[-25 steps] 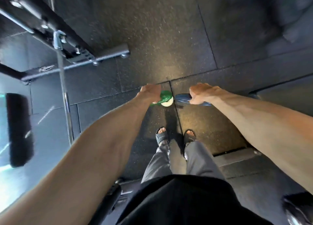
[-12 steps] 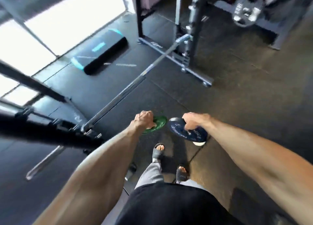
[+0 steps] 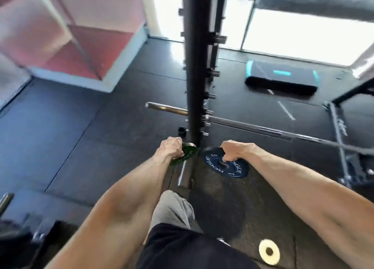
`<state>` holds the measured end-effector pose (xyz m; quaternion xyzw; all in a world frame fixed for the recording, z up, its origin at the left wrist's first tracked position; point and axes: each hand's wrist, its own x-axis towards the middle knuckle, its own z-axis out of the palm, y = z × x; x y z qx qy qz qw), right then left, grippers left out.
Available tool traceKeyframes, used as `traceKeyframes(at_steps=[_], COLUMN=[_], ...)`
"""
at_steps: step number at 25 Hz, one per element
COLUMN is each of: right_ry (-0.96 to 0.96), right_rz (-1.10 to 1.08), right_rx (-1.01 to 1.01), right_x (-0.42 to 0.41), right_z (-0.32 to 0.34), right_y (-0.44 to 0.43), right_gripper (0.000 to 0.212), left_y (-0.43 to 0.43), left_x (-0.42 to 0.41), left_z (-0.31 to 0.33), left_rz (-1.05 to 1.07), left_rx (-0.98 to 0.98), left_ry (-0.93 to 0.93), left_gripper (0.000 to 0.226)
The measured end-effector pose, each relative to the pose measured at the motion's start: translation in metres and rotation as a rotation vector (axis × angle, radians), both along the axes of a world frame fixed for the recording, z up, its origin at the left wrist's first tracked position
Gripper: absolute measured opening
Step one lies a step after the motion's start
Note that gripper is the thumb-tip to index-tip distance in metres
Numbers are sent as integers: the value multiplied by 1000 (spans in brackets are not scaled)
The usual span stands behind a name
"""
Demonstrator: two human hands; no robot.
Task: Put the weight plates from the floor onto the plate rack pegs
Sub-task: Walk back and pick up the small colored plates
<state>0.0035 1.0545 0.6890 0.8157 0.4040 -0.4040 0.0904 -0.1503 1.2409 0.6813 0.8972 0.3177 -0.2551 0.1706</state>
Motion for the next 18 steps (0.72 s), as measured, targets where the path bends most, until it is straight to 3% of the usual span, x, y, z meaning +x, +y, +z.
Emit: traceKeyframes(at_steps=[7,13,18], right_ry=[10,164,303], right_rz=[310,265,199], right_rx=[75,237,349], right_x=[-36,-73,-88], right_z=[-21,-19,1], right_y=[229,413,540], right_gripper=[28,19,15], left_y=[176,338,436], left_x=[-85,-145,-172], left_z=[-10,-20,-21], left_rz=[376,628,703], left_rx=[-66,-186,-269], left_ry=[-38,-297,-390], left_gripper=[50,30,67])
